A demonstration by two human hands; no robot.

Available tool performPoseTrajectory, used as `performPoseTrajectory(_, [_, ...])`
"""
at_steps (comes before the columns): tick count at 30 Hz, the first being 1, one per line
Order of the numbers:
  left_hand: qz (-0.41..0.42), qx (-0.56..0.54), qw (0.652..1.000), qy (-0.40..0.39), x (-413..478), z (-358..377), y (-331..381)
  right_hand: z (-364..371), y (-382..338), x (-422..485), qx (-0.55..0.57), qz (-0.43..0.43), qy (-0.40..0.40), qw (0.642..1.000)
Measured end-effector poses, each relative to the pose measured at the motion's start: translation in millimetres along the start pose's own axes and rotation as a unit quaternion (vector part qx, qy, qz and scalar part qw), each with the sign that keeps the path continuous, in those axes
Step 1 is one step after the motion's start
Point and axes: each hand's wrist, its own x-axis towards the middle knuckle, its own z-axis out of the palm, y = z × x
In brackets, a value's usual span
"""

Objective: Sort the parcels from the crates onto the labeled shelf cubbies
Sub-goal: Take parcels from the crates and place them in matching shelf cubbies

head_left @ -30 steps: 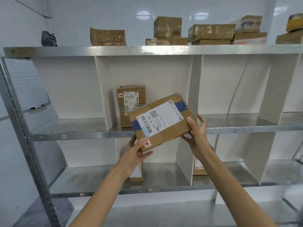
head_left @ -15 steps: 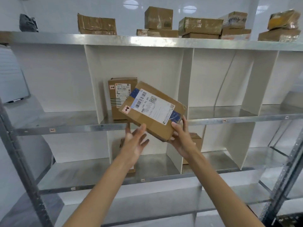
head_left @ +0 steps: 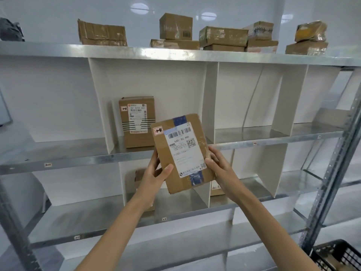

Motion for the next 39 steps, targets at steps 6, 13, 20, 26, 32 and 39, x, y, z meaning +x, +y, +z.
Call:
performPoseTrajectory(6, [0.04,0.046,0.996,0.072,9,11,-1,-1,11,-22,0.017,-0.006,0.045,0.999])
performPoseTrajectory(13, [0.059,0.08,0.993,0.06,26,48,3,-34,-1,-37,-0.032,0.022,0.111,0.993])
performPoseTrajectory(20, [0.086,0.06,0.994,0.016,38,103,10,-77,-17,-65,-0.03,0.008,0.178,0.983])
performPoseTrajectory(26, [0.072,0.03,0.996,-0.036,45,171,8,-129,-19,-88,-0.023,0.021,0.261,0.965])
performPoseTrajectory(32, [0.058,0.039,0.995,-0.067,57,264,0,-203,-18,-102,-0.052,0.034,0.356,0.932])
performPoseTrajectory(39, [0.047,0.064,0.989,-0.127,76,387,1,-326,-25,-125,-0.089,0.022,0.405,0.91])
